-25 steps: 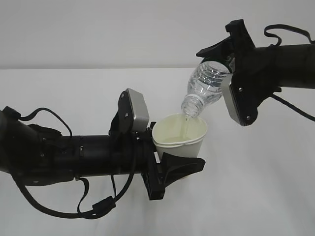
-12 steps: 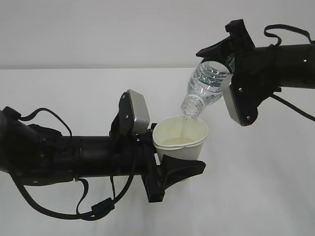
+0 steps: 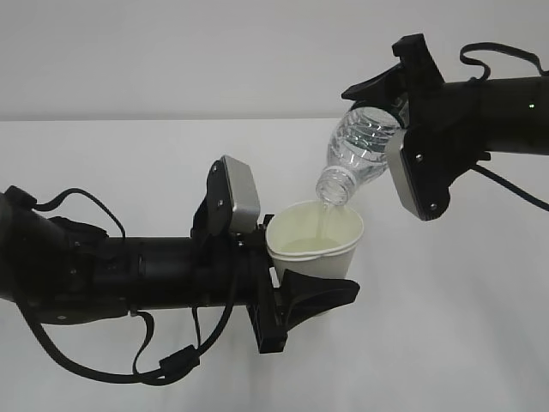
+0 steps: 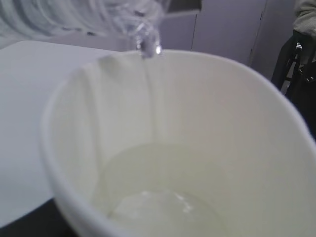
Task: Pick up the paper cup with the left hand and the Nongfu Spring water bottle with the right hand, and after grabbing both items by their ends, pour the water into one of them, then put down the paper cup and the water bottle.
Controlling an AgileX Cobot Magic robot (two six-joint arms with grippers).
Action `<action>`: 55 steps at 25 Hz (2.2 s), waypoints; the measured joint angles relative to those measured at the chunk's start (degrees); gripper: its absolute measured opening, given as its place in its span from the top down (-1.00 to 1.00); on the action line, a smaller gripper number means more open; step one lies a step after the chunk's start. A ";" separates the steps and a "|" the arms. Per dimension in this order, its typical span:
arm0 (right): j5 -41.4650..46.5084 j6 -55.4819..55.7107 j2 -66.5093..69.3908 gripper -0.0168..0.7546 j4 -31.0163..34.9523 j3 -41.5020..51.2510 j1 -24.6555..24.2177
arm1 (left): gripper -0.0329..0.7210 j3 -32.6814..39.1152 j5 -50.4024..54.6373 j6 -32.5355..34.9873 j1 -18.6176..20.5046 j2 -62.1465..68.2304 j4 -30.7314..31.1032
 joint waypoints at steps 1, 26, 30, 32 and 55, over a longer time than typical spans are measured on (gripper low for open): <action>0.00 -0.11 0.00 -0.32 0.00 0.00 0.00 | -0.25 0.00 0.00 0.00 0.00 0.00 0.00; -0.10 -0.56 0.00 -0.32 -0.25 -1.20 0.00 | -0.25 0.00 0.10 -0.20 0.00 0.17 0.22; -0.10 -0.56 0.00 -0.32 -0.63 -1.20 0.00 | -0.25 0.00 0.10 -0.20 0.00 0.17 0.22; -0.10 -0.56 0.00 -0.32 -0.63 -1.20 0.00 | -0.25 0.00 0.10 -0.20 0.00 0.17 0.22; -0.10 -0.56 0.00 -0.32 -0.89 -1.20 0.00 | -0.25 0.00 0.40 -0.20 0.00 0.17 0.22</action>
